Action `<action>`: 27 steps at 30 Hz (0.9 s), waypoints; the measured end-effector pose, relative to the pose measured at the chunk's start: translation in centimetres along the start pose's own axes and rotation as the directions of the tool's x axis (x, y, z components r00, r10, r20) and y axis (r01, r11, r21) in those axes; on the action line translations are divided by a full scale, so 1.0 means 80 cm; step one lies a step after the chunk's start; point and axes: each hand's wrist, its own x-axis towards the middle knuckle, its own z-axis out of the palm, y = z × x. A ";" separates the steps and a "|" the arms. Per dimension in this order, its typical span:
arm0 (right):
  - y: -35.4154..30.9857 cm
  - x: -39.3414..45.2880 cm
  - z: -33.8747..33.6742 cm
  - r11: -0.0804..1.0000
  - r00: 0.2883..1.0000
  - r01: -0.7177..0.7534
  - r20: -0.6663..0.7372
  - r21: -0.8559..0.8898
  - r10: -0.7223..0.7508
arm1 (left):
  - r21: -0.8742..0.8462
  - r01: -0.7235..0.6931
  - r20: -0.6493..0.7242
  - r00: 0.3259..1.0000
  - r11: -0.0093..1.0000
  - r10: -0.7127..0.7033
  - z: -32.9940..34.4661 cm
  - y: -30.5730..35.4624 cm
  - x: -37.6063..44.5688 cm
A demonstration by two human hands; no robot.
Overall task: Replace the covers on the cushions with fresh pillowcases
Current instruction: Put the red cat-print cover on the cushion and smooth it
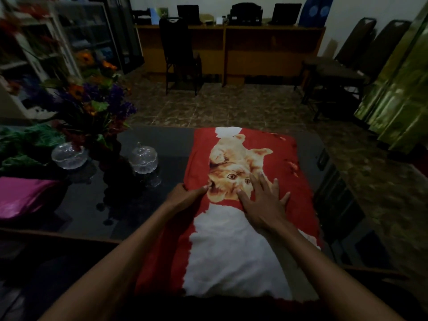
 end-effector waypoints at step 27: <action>0.049 0.146 -0.041 0.965 0.970 -0.227 -0.058 0.132 0.236 | 0.420 -0.170 -0.138 0.959 0.891 0.248 0.068 0.086 0.077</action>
